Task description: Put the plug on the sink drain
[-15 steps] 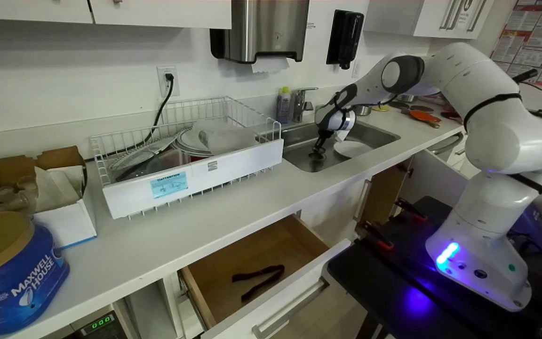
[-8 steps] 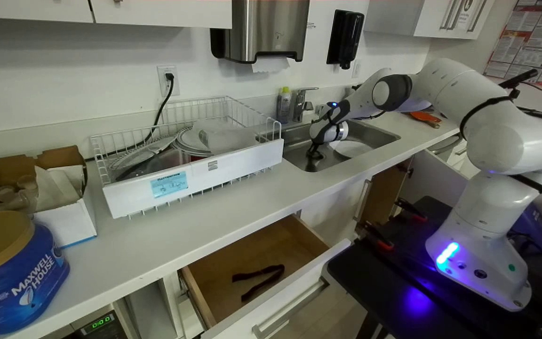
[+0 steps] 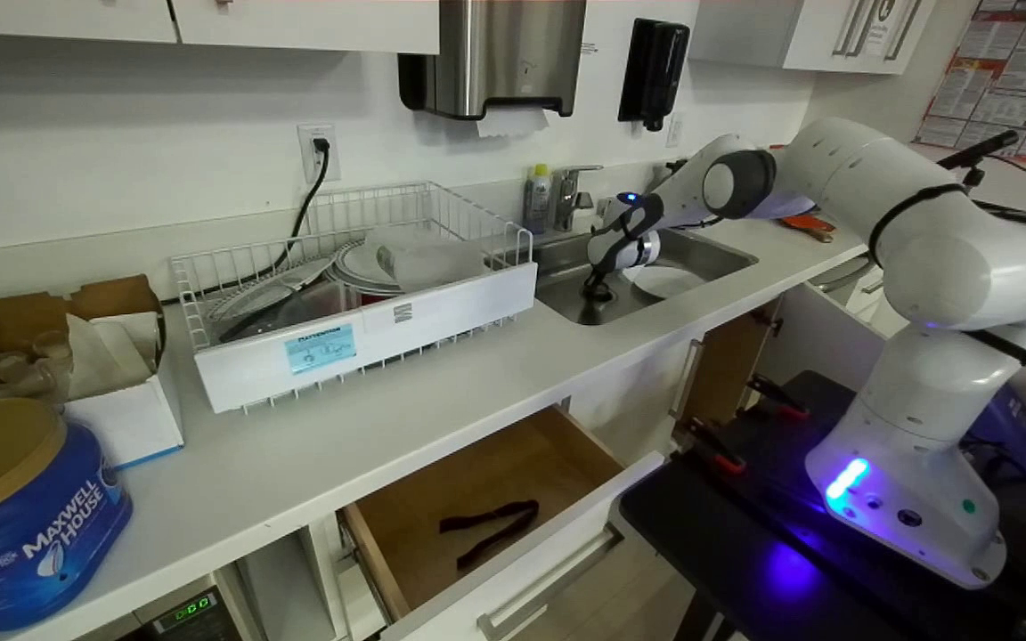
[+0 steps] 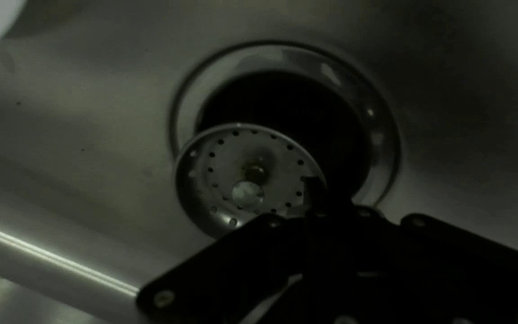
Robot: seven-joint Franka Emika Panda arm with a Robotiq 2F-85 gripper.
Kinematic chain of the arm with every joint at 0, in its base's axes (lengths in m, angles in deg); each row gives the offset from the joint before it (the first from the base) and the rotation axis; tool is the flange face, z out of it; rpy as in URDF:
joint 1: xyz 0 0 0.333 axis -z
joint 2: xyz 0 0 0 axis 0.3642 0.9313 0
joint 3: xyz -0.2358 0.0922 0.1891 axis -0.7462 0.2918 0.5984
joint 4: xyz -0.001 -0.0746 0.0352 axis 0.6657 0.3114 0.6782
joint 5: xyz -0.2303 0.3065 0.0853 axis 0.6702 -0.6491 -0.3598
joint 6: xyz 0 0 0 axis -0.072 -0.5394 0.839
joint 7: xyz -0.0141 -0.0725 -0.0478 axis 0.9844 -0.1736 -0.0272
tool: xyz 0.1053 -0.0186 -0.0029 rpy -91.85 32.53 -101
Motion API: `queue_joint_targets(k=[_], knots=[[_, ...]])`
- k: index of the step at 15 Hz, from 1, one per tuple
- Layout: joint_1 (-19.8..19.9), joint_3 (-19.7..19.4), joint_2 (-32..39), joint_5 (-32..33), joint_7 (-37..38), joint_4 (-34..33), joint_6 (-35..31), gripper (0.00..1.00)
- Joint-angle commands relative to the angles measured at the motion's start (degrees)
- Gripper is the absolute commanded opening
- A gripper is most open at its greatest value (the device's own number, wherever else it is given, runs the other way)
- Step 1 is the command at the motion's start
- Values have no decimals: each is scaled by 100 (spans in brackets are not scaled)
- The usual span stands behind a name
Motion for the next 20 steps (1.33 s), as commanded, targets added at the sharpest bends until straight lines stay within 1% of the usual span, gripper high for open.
queue_joint_targets(k=[1, 6, 15, 20], knots=[[95, 19, 198, 160, 163, -532, 405, 1], [234, 156, 113, 82, 14, -682, 971, 1], [574, 657, 128, -144, -532, -983, 1688, 1], [625, 789, 179, -278, -835, -1171, 2216, 1]])
